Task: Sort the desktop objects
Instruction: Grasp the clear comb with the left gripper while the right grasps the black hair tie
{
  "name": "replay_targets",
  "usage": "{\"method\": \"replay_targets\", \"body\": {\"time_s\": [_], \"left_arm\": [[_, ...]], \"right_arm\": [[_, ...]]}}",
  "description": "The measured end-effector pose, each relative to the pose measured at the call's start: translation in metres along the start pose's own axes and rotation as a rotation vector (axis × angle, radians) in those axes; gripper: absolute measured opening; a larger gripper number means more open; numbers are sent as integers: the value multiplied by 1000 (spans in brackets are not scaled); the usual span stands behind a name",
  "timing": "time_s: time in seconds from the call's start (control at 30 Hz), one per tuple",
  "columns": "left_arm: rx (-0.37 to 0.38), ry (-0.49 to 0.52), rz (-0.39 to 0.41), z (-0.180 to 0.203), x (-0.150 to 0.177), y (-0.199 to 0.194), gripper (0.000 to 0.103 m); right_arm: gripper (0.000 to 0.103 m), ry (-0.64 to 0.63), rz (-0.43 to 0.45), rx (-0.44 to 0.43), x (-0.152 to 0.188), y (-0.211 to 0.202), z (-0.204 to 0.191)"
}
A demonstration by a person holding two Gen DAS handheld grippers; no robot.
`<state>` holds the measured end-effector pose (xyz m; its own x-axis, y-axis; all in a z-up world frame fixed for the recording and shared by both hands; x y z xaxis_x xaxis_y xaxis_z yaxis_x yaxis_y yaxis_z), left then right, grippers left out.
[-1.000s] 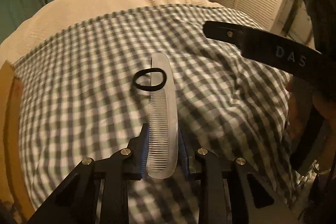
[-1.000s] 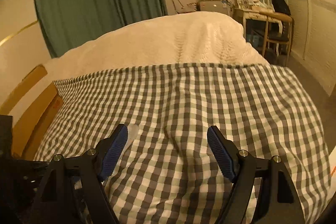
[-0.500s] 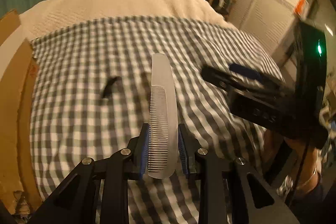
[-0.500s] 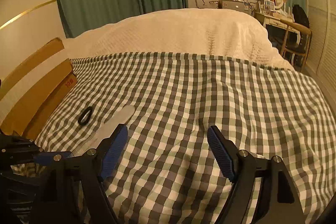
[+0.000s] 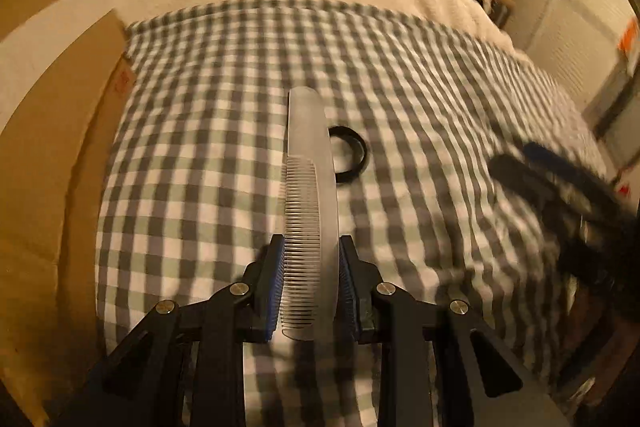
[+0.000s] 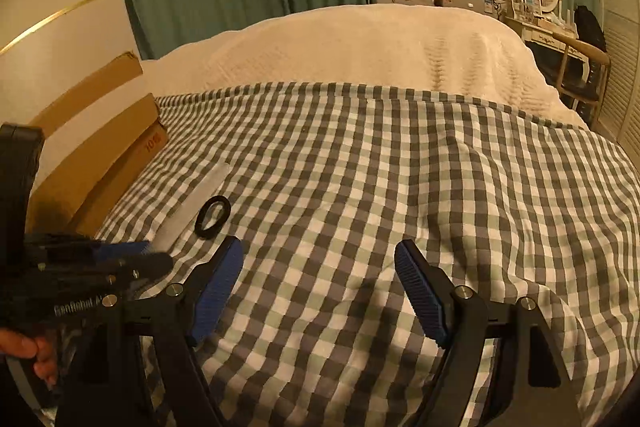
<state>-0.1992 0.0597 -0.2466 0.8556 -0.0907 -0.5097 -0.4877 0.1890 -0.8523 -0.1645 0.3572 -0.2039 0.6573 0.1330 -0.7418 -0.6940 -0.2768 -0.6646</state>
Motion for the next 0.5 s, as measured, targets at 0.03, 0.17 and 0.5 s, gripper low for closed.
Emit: {"method": "replay_targets", "body": {"time_s": [0.03,0.17,0.5], "left_arm": [[-9,25,0,5,2,0,26],[-37,15,3,1,3,-3,26],[-103,92,-11,4,8,-6,26]], "right_arm": [[78,13,-3,0,0,1,3],[78,79,-3,6,-1,0,21],[78,54,8,28,-2,-3,22]]}}
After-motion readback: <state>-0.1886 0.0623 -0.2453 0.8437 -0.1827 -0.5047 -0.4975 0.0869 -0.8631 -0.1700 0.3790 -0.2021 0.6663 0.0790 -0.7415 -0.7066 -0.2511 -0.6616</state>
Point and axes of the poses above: each gripper's, at about its wrist camera, not at the fingertips, and y roughly the way its jaws point, z to its right, x to its underside, the point moved 8 cm from there along y, roughly the way its jaws point, and after that the axes turned 4 degrees about x, right-handed, at the moved point
